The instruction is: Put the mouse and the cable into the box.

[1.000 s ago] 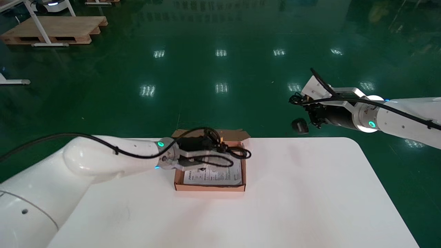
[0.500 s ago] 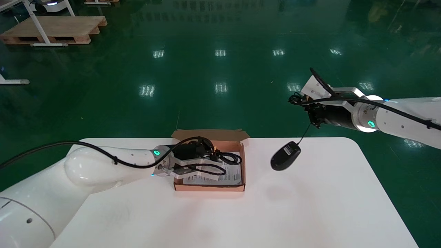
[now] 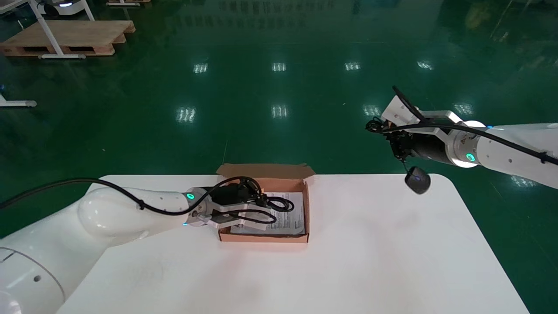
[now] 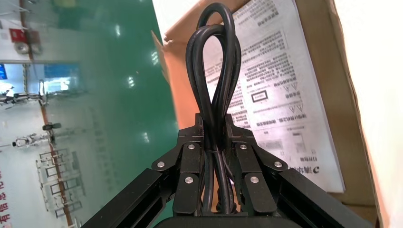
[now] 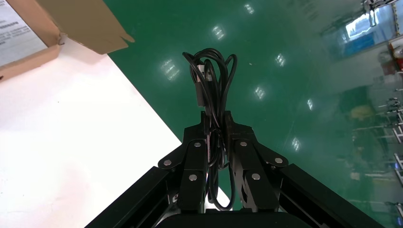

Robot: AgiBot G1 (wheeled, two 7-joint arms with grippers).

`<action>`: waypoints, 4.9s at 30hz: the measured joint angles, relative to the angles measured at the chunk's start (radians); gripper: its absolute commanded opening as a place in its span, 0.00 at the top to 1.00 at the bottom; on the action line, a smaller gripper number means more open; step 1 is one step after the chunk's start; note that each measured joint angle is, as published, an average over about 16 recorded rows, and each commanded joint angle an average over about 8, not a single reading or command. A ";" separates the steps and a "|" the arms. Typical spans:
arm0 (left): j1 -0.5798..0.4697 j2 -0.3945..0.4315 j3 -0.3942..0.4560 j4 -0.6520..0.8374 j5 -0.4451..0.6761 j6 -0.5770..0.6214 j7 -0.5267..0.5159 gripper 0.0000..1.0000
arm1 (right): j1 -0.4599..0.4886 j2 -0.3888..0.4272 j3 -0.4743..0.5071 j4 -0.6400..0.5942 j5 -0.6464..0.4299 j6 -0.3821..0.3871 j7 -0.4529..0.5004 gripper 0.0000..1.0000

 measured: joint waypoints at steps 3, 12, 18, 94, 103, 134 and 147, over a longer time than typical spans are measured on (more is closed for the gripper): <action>-0.001 0.000 0.005 0.005 -0.002 0.000 -0.001 0.00 | 0.000 0.000 0.000 0.000 0.000 0.000 0.000 1.00; -0.002 0.000 0.003 0.003 -0.001 0.001 0.000 0.00 | 0.000 0.000 0.000 0.000 0.000 0.000 0.000 1.00; -0.002 -0.005 -0.002 -0.003 -0.001 0.001 0.000 0.00 | 0.000 0.000 -0.001 0.001 0.000 0.000 -0.002 1.00; -0.128 -0.313 0.072 -0.111 0.260 -0.231 -0.585 0.00 | -0.012 -0.298 -0.551 0.004 0.208 0.195 -0.145 0.00; -0.113 -0.323 0.051 -0.128 0.231 -0.202 -0.590 0.00 | -0.029 -0.274 -0.517 0.021 0.250 0.165 -0.157 0.00; 0.181 -0.530 -0.325 -0.478 -0.258 0.339 -0.746 0.00 | -0.291 0.088 -0.108 0.203 0.894 -0.238 -0.278 0.00; 0.315 -0.625 -0.497 -0.640 -0.482 0.588 -0.818 0.00 | -0.410 0.253 0.077 0.286 1.186 -0.421 -0.332 0.00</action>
